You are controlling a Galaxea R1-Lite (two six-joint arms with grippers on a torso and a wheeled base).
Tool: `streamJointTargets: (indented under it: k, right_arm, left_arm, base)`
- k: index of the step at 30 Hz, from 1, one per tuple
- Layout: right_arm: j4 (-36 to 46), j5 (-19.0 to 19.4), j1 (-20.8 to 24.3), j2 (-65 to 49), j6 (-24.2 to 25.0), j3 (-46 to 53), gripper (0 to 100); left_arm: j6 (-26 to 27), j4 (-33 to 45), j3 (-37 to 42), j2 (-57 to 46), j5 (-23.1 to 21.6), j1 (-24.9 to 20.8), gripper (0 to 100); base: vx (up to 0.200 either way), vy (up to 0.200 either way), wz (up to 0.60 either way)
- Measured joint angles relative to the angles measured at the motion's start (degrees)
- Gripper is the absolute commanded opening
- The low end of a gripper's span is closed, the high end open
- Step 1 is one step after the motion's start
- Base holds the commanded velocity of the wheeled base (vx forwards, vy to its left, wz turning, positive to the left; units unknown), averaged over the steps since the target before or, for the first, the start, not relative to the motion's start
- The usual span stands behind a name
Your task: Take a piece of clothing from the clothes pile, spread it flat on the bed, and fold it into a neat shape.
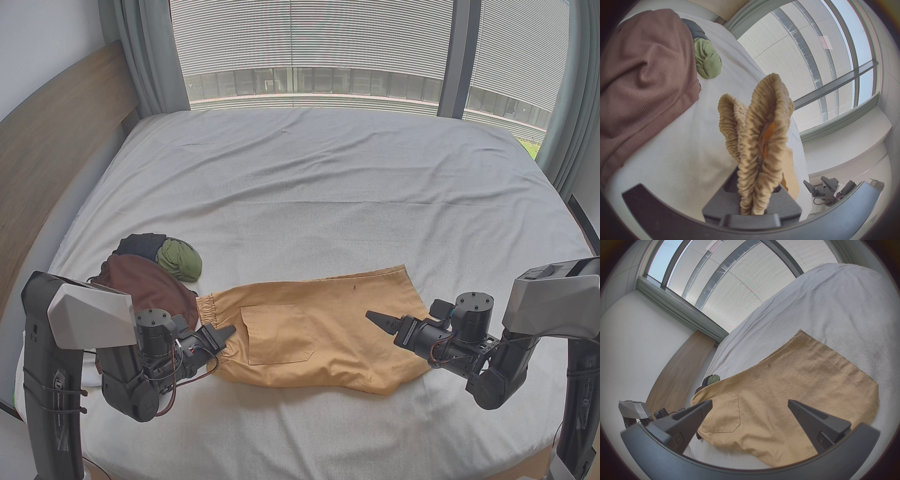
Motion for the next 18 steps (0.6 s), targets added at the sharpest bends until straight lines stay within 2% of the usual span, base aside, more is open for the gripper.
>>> streamJointTargets:
  k: [7,18]
  right_arm:
    - [0.00,0.00,0.07,0.01,0.00,0.02,100]
    - [0.00,0.00,0.18,0.01,0.11,0.02,100]
  left_arm:
    - [4.28,-0.05,2.21,-0.39,-1.40,2.24,0]
    - [4.96,-0.02,5.05,-2.23,-2.08,6.07,0]
  base:
    - [0.000,0.000,0.00]
    - [0.000,0.000,0.00]
